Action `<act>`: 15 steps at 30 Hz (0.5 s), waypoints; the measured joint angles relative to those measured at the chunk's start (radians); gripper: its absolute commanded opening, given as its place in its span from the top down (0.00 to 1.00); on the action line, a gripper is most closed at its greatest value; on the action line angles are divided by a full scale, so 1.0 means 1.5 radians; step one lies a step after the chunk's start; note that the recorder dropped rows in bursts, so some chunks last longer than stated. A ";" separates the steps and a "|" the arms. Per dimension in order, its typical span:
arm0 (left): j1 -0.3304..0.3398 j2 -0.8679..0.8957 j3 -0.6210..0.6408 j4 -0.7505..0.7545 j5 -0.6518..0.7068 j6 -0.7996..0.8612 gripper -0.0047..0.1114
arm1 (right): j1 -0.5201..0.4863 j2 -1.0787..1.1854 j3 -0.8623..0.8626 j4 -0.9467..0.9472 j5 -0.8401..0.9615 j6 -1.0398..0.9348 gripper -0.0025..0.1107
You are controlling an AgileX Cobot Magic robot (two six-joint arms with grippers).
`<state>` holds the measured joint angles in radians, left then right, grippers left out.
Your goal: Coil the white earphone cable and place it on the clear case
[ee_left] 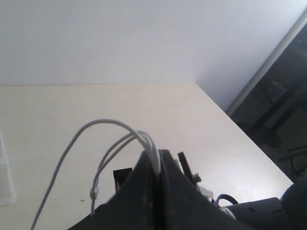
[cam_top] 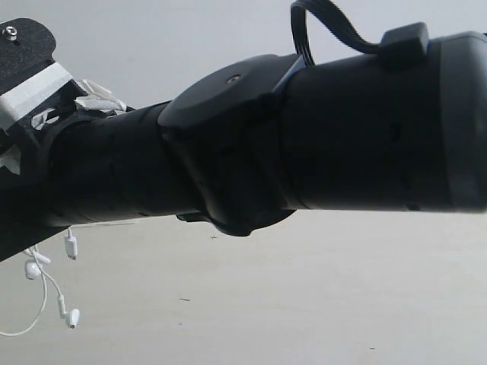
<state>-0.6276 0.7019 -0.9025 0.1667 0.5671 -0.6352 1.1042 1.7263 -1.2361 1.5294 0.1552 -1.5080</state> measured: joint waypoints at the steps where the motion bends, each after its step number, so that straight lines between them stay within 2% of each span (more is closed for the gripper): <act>1: 0.000 0.000 0.000 0.000 0.000 0.000 0.96 | 0.000 0.000 0.000 0.000 0.000 0.000 0.65; 5: 0.000 0.000 0.000 0.000 0.000 0.000 0.96 | 0.000 0.000 0.000 0.001 0.000 0.000 0.58; 10: 0.000 0.000 0.000 0.000 -0.002 0.000 0.96 | 0.000 0.000 0.000 0.001 -0.002 0.000 0.37; 12: 0.000 0.000 0.000 0.000 -0.006 0.000 0.96 | 0.000 0.000 0.000 0.001 -0.005 0.000 0.32; 15: 0.000 0.000 0.000 0.000 -0.010 0.000 0.96 | 0.000 0.000 0.000 0.001 -0.007 -0.003 0.31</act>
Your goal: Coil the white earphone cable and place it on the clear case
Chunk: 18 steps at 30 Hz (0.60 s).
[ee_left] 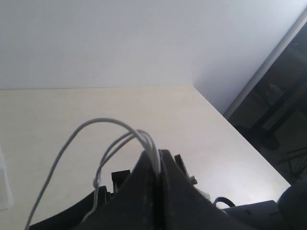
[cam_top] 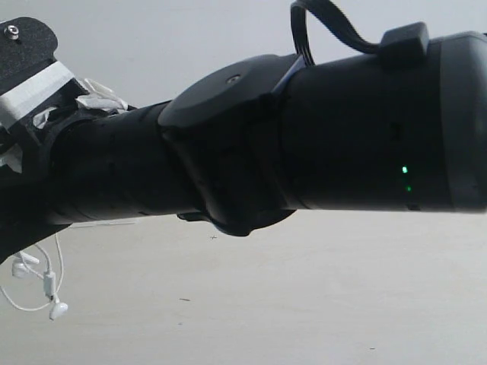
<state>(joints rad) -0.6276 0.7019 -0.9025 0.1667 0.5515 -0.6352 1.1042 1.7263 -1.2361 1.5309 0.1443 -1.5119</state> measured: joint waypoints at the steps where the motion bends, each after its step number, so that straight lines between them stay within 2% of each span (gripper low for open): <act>1: 0.000 0.000 0.000 0.000 0.000 0.000 0.96 | 0.000 0.000 0.000 0.000 0.000 -0.002 0.30; 7: 0.000 -0.005 0.000 -0.003 0.005 0.052 0.96 | 0.000 0.000 0.000 -0.003 0.018 -0.003 0.30; 18: 0.000 -0.054 -0.008 -0.035 0.085 0.175 0.96 | 0.000 -0.010 0.000 -0.006 0.113 0.029 0.30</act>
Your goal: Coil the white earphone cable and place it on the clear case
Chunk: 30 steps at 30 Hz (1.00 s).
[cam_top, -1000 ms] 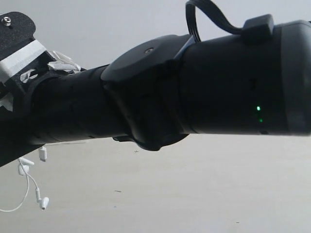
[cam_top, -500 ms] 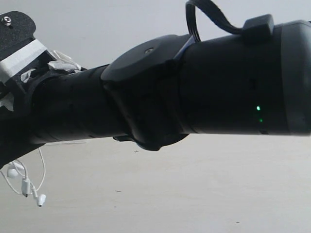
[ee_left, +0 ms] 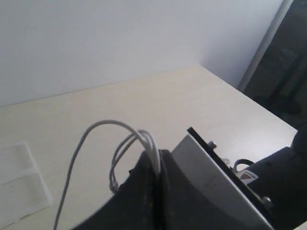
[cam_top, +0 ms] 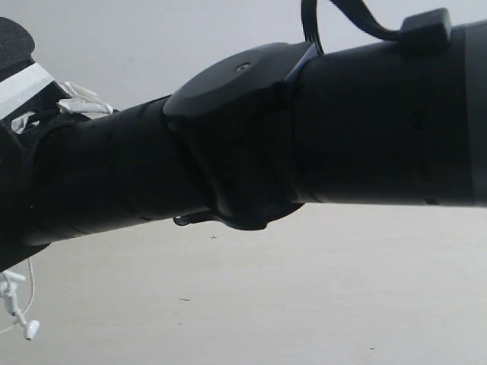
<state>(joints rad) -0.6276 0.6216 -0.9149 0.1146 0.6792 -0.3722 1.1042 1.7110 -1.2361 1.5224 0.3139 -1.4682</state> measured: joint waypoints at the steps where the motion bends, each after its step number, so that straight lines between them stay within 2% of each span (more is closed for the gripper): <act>1: 0.000 -0.002 -0.004 -0.001 0.007 0.007 0.96 | 0.000 0.000 0.000 -0.001 0.008 0.008 0.30; 14: 0.000 -0.004 -0.067 -0.007 0.159 0.178 0.96 | 0.000 -0.029 0.000 -0.059 0.045 0.047 0.30; 21: 0.000 -0.004 -0.096 -0.071 0.205 0.282 0.96 | 0.000 -0.044 0.000 -0.104 0.064 0.054 0.30; 30: 0.000 -0.034 -0.124 -0.065 0.271 0.323 0.96 | 0.000 -0.043 0.000 -0.210 0.067 0.128 0.30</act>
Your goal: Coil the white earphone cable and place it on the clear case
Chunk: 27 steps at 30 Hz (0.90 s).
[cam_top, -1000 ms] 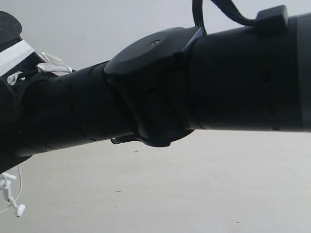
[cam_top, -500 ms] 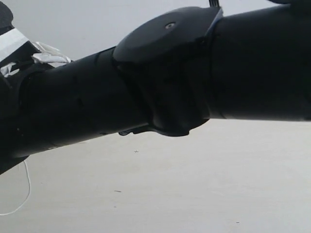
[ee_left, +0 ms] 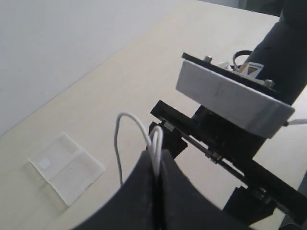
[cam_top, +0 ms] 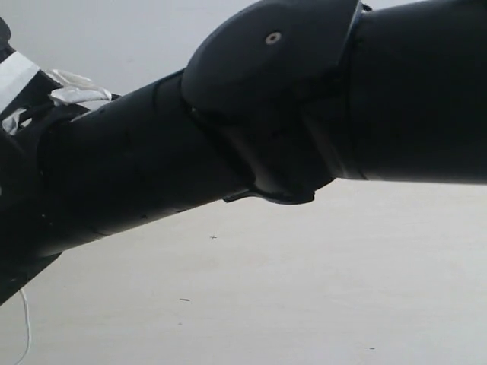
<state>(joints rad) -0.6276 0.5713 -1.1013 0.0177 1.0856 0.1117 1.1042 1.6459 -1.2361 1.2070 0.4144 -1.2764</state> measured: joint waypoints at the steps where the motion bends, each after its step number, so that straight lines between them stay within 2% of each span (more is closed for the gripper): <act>1: 0.000 -0.003 -0.003 0.000 0.006 0.007 0.96 | 0.000 0.000 0.000 -0.015 0.000 0.004 0.30; 7: 0.000 -0.005 -0.007 0.000 0.044 0.045 0.96 | 0.000 0.000 0.000 -0.053 0.000 -0.002 0.30; 17: 0.000 -0.005 -0.007 -0.025 0.048 0.130 0.96 | 0.000 0.000 0.000 -0.046 0.004 -0.089 0.30; 27: 0.000 -0.005 -0.007 -0.032 0.048 0.147 0.96 | 0.000 0.000 0.000 0.136 0.050 -0.264 0.30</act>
<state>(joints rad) -0.6276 0.5643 -1.1119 -0.0300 1.1575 0.3323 1.1042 1.6459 -1.2361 1.4117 0.4895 -1.6726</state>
